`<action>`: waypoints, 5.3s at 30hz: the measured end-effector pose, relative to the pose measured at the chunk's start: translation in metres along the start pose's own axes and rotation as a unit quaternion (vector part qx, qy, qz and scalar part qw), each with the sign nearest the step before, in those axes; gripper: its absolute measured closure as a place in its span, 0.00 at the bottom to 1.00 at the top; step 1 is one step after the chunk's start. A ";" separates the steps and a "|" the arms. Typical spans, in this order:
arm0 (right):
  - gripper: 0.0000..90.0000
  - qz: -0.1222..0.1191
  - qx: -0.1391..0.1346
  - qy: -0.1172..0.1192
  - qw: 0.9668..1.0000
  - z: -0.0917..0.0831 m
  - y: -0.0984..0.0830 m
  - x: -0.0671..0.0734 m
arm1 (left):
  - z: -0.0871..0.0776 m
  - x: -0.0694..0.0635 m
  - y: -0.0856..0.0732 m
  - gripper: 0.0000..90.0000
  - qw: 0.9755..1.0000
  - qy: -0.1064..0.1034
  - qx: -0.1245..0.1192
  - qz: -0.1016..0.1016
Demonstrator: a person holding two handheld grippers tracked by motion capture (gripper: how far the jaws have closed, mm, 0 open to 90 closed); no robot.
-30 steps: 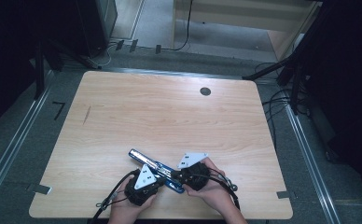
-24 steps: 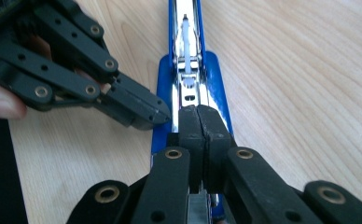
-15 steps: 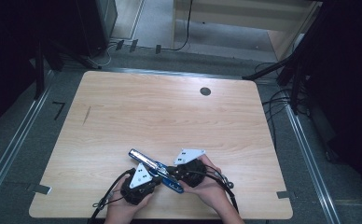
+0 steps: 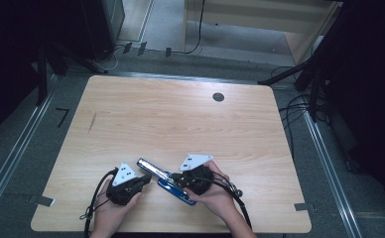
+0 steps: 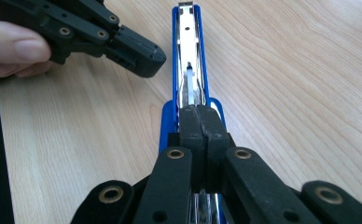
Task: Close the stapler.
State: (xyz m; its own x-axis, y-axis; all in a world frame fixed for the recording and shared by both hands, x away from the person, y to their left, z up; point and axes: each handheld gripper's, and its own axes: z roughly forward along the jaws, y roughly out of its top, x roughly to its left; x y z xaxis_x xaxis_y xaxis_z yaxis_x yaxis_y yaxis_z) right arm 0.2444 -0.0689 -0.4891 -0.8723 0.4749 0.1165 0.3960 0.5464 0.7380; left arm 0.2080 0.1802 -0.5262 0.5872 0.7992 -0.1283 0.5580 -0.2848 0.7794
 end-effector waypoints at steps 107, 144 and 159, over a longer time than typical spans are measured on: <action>1.00 -0.011 -0.039 -0.021 0.999 -0.001 0.015 0.008 | 0.026 -0.050 0.004 1.00 0.998 -0.058 -0.002 0.038; 1.00 0.000 -0.046 -0.028 0.999 -0.014 0.005 0.008 | 0.028 -0.053 0.004 1.00 0.997 -0.058 0.009 0.052; 1.00 0.008 -0.062 -0.037 0.997 -0.025 0.015 0.000 | 0.028 -0.053 0.004 1.00 0.997 -0.058 0.007 0.052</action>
State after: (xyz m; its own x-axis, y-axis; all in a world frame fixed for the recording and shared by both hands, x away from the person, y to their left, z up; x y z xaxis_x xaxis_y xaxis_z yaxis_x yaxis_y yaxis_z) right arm 0.2426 -0.0778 -0.4616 -0.8408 0.5350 0.0822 0.3663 0.4506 0.8141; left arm 0.1954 0.1219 -0.5330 0.7056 0.6987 -0.1181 0.4986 -0.3712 0.7834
